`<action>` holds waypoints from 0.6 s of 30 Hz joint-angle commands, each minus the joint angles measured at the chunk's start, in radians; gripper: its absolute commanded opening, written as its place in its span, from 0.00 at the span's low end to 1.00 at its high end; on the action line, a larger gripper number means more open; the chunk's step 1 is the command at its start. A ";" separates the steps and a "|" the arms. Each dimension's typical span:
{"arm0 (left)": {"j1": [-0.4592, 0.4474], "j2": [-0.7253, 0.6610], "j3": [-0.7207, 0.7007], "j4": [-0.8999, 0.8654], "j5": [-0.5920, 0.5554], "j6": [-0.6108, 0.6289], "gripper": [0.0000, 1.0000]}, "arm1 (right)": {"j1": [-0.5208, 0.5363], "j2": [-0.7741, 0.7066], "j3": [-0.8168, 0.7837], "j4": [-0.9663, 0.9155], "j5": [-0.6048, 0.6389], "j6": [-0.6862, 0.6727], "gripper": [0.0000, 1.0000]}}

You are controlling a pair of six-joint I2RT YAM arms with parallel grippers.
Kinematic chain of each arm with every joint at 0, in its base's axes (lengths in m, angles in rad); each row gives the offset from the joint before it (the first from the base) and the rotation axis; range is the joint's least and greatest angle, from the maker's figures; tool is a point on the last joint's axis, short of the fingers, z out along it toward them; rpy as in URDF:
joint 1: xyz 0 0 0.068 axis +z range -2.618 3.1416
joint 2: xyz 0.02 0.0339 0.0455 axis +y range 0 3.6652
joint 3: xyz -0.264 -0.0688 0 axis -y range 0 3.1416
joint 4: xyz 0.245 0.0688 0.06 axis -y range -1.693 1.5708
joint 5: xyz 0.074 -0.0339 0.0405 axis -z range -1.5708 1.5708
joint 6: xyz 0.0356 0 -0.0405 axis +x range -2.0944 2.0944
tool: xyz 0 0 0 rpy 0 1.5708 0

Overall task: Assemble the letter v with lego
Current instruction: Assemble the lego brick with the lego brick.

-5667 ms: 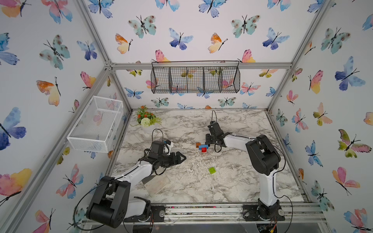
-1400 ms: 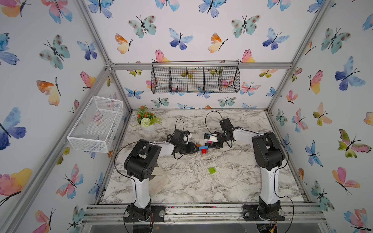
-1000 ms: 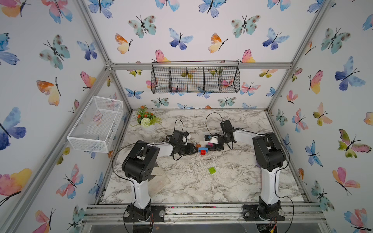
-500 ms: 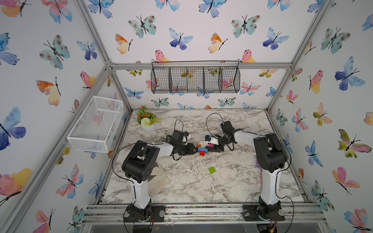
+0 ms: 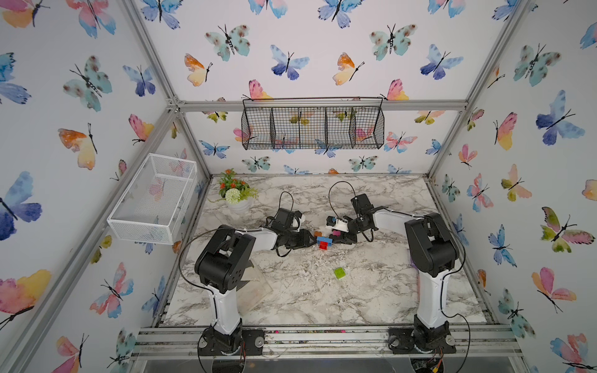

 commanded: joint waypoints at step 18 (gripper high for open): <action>-0.069 -0.076 -0.083 -0.011 -0.129 -0.088 0.10 | 0.004 0.016 0.025 -0.018 0.022 0.074 0.53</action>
